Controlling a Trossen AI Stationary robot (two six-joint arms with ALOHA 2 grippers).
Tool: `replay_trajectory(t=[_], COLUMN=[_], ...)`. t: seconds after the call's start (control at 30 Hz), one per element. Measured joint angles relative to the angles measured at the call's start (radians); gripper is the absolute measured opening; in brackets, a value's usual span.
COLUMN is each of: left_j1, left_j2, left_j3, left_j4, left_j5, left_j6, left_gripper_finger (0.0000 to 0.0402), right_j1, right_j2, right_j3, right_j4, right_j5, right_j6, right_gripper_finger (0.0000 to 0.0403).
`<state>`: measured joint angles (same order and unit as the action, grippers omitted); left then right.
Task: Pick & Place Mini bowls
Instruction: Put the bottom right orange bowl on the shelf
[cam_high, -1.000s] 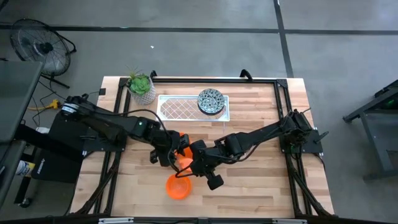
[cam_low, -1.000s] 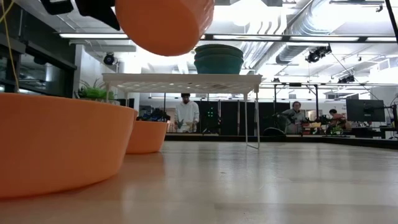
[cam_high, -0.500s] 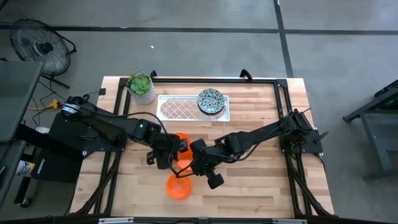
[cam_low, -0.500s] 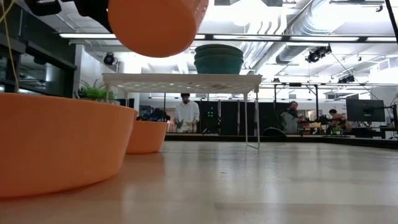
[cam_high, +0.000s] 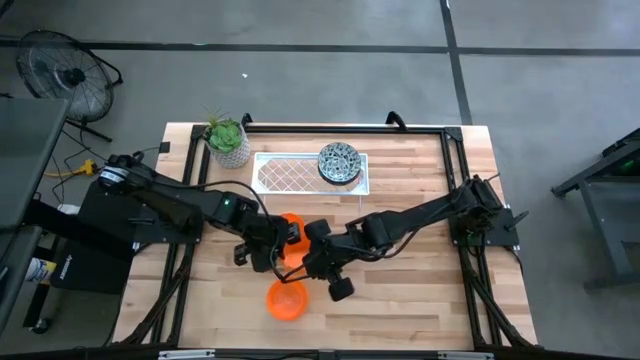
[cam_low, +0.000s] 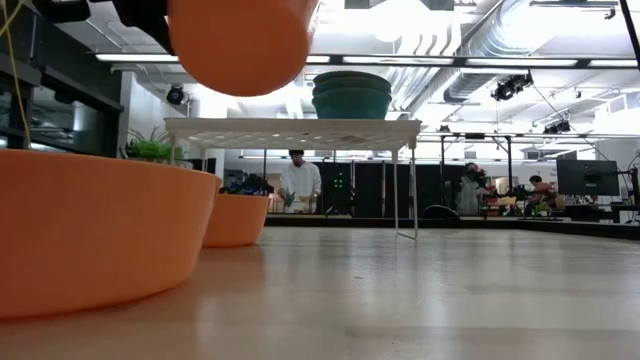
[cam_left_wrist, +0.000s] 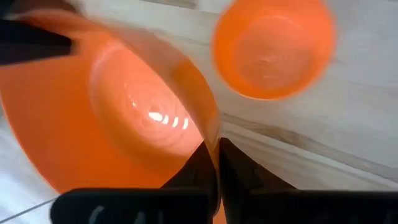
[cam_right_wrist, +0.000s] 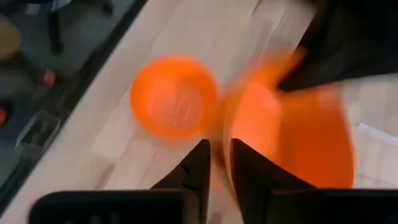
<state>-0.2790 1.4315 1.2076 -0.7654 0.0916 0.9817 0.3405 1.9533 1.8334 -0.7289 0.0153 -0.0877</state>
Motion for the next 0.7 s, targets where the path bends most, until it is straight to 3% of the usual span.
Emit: replay_trajectory(t=[0.23, 0.37, 0.53, 0.7], left_j1=[0.002, 0.004, 0.004, 0.003], left_j2=[-0.002, -0.002, -0.002, -0.002], left_j3=[0.004, 0.004, 0.026, 0.14], left_j4=[0.023, 0.01, -0.06, -0.23], left_j5=[-0.036, -0.094, -0.198, -0.326], left_j6=[-0.031, -0.084, -0.171, -0.288], left_gripper_finger=[0.0, 0.0, 0.0, 0.0], right_j1=[0.0, 0.001, 0.018, 0.046], right_j2=[-0.022, -0.061, -0.135, -0.229], right_j3=[-0.002, -0.002, -0.002, -0.001], right_j4=[0.064, 0.036, -0.053, -0.124], right_j5=[0.01, 0.071, 0.239, 0.404], right_j6=[0.026, 0.093, 0.193, 0.32], right_gripper_finger=[0.0138, 0.018, 0.0206, 0.0206])
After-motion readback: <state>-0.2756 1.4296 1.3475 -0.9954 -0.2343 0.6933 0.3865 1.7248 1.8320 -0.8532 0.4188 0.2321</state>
